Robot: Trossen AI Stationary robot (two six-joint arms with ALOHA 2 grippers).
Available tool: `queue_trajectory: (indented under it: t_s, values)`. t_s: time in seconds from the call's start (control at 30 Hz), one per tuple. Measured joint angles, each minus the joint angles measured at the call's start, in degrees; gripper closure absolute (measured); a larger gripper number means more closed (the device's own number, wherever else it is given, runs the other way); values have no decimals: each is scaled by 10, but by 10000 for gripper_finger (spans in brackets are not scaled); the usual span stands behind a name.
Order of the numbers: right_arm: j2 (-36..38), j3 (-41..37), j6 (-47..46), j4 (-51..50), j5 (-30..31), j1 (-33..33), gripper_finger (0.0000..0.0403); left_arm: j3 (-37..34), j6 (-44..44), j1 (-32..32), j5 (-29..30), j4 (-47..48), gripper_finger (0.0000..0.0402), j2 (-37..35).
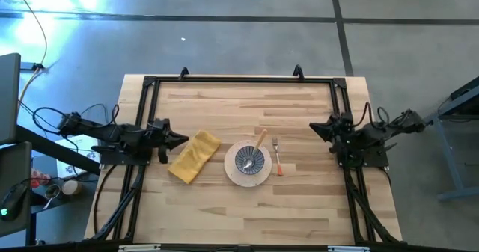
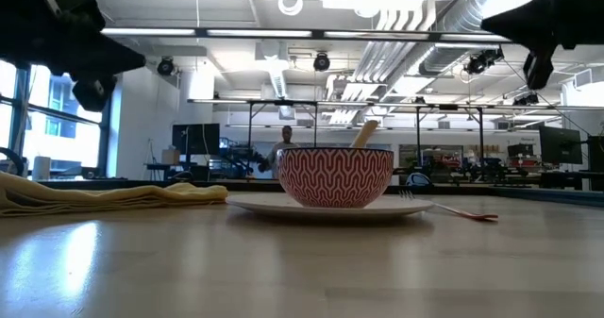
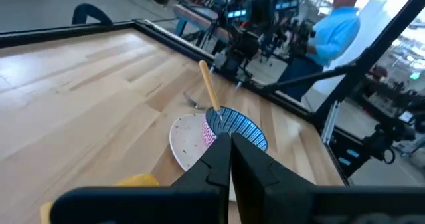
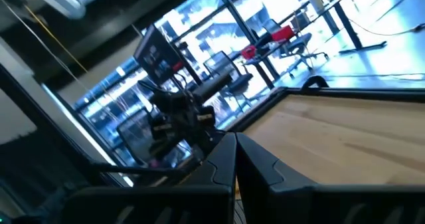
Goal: Set table place
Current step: Return to Home Position
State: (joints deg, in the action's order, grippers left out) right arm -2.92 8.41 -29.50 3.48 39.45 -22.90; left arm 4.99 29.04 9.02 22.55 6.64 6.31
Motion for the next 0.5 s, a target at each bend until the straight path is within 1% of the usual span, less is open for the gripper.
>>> queue_trajectory:
  t_s: [0.07, 0.2, 0.37, 0.5]
  values:
    - [25, -26, 0, 15, 0, 0, 403, -14, 0, 0, 0, 2, 401, -23]
    - [26, -49, 0, 19, 2, 1, 403, -12, -12, 0, 6, 2, 401, -35]
    - [27, -67, 2, 14, 8, 1, 403, -12, -16, 0, 16, 2, 401, -27]
    - [26, -75, 1, 8, 24, 1, 403, -12, -32, 0, 19, 2, 397, -16]
